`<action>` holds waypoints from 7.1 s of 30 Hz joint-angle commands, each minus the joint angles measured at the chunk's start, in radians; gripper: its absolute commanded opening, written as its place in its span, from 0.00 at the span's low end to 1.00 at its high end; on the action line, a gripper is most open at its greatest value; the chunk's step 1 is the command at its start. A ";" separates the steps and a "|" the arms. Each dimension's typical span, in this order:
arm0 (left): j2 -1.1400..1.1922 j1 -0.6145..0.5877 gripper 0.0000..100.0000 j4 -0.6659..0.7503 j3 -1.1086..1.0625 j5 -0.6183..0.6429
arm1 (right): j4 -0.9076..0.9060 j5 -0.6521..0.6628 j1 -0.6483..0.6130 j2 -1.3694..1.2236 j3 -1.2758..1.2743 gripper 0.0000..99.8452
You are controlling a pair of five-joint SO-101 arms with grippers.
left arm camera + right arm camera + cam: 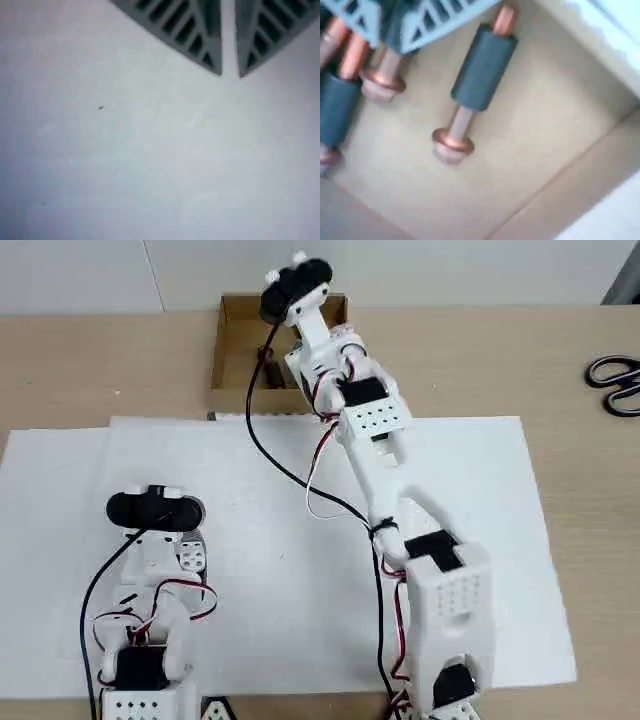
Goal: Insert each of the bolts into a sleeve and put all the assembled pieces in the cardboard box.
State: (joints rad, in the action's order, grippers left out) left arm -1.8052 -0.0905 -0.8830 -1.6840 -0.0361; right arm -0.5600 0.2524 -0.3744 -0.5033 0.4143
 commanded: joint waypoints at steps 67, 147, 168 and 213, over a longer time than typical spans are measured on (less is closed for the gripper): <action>-0.008 0.000 0.01 -0.006 0.004 0.005 | -0.532 -0.348 0.314 2.305 -1.930 0.00; -0.008 0.000 0.01 -0.006 0.004 0.005 | -0.513 -0.370 0.312 2.318 -2.051 0.00; -0.008 0.000 0.01 -0.006 0.004 0.005 | -0.513 -0.370 0.312 2.318 -2.051 0.00; -0.008 0.000 0.01 -0.006 0.004 0.005 | -0.513 -0.370 0.312 2.318 -2.051 0.00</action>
State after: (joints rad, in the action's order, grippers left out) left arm -1.8052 -0.0905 -0.8892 -1.6840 -0.0361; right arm -1.0925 -0.1082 -0.0690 1.7998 -1.6418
